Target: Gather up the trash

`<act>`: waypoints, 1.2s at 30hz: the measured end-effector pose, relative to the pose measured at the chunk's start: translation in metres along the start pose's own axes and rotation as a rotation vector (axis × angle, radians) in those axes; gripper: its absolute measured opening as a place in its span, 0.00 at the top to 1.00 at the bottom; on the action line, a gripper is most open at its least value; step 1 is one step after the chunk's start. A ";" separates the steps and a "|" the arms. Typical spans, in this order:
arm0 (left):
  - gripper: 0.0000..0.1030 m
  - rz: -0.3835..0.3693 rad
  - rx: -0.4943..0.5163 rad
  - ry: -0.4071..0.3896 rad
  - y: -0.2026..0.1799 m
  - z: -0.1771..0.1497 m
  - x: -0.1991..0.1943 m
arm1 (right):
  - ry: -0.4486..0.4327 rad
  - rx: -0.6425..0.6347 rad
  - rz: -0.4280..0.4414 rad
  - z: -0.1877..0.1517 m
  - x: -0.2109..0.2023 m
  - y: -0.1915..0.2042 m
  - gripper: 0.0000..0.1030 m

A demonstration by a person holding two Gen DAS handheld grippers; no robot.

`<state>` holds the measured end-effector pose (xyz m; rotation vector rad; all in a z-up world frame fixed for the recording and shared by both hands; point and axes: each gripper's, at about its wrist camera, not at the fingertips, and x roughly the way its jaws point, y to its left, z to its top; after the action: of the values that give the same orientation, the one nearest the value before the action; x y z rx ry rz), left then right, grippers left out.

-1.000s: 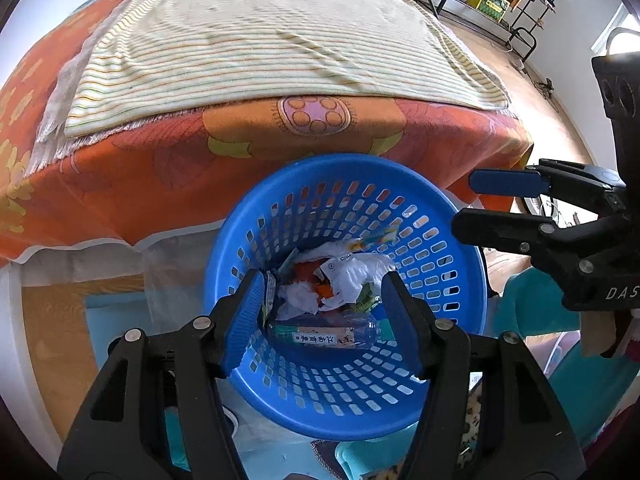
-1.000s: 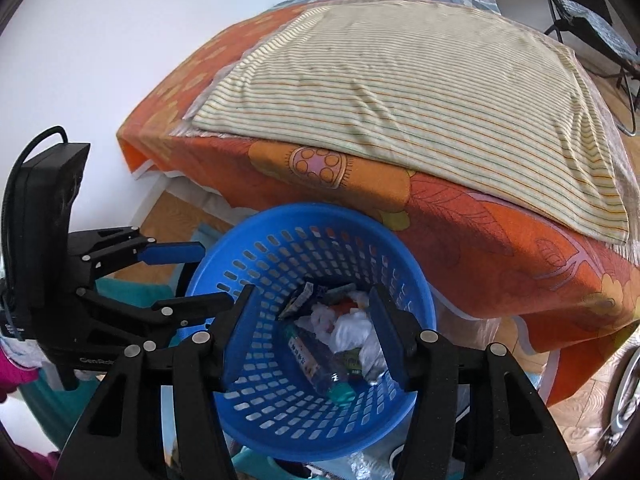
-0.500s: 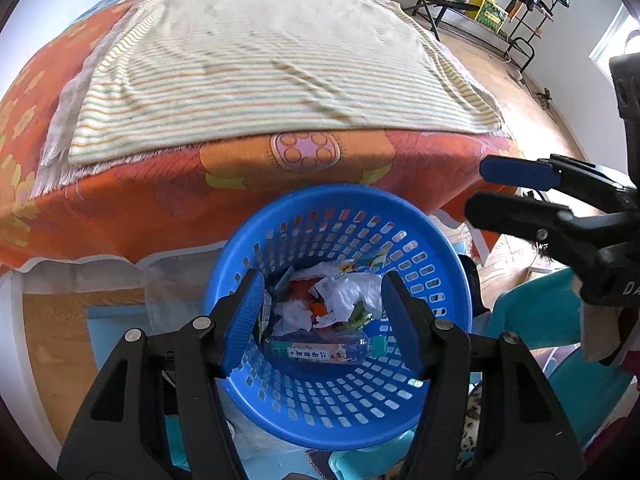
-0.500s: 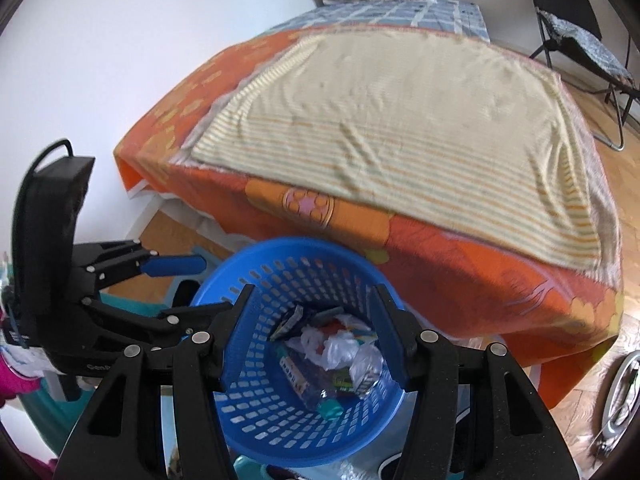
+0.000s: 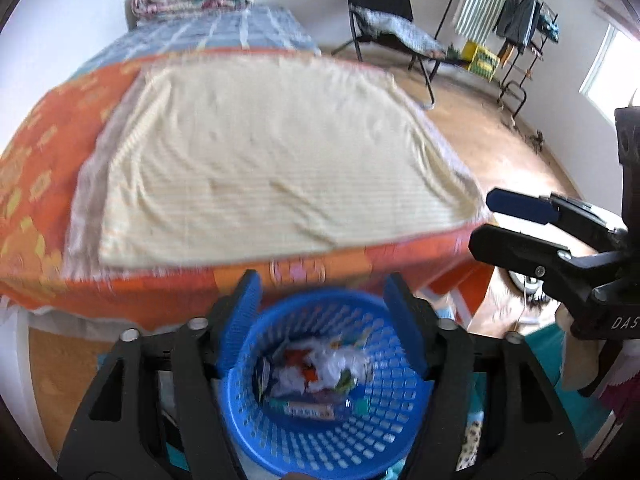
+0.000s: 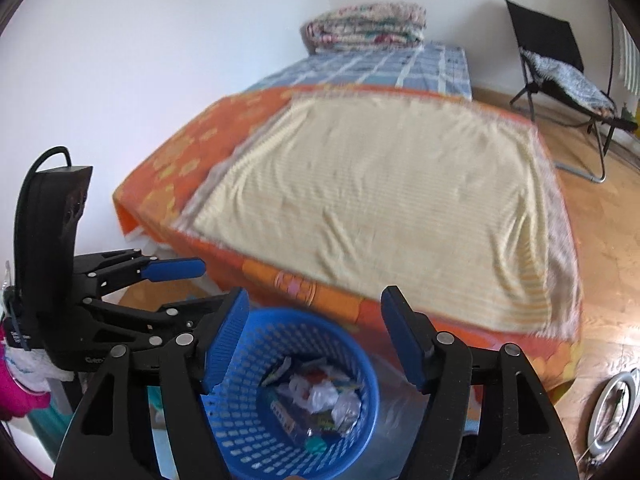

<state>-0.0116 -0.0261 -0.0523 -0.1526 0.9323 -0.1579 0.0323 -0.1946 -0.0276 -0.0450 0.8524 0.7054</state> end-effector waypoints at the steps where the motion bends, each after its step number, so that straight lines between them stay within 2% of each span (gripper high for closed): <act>1: 0.28 0.003 0.002 -0.026 -0.001 0.007 -0.005 | -0.011 0.004 0.000 0.004 -0.003 -0.002 0.33; 7: 0.27 0.032 0.017 -0.123 -0.002 0.043 -0.026 | -0.090 0.002 -0.036 0.032 -0.024 -0.010 0.28; 12: 0.16 0.055 0.011 -0.221 -0.002 0.069 -0.045 | -0.180 -0.004 -0.086 0.051 -0.043 -0.017 0.23; 17: 0.14 0.058 -0.004 -0.297 -0.004 0.087 -0.057 | -0.237 -0.012 -0.114 0.066 -0.051 -0.023 0.23; 21: 0.04 0.073 -0.001 -0.319 -0.007 0.093 -0.058 | -0.254 0.012 -0.125 0.070 -0.047 -0.030 0.23; 25: 0.04 0.062 -0.018 -0.335 -0.004 0.095 -0.057 | -0.236 0.017 -0.128 0.073 -0.036 -0.033 0.23; 29: 0.01 0.083 -0.052 -0.309 0.001 0.095 -0.050 | -0.213 0.034 -0.133 0.075 -0.023 -0.036 0.23; 36: 0.01 0.069 -0.097 -0.266 0.010 0.091 -0.041 | -0.163 0.061 -0.122 0.070 -0.007 -0.040 0.23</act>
<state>0.0381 -0.0020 0.0314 -0.2250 0.6794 -0.0269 0.1002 -0.2083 0.0153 0.0150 0.7078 0.5598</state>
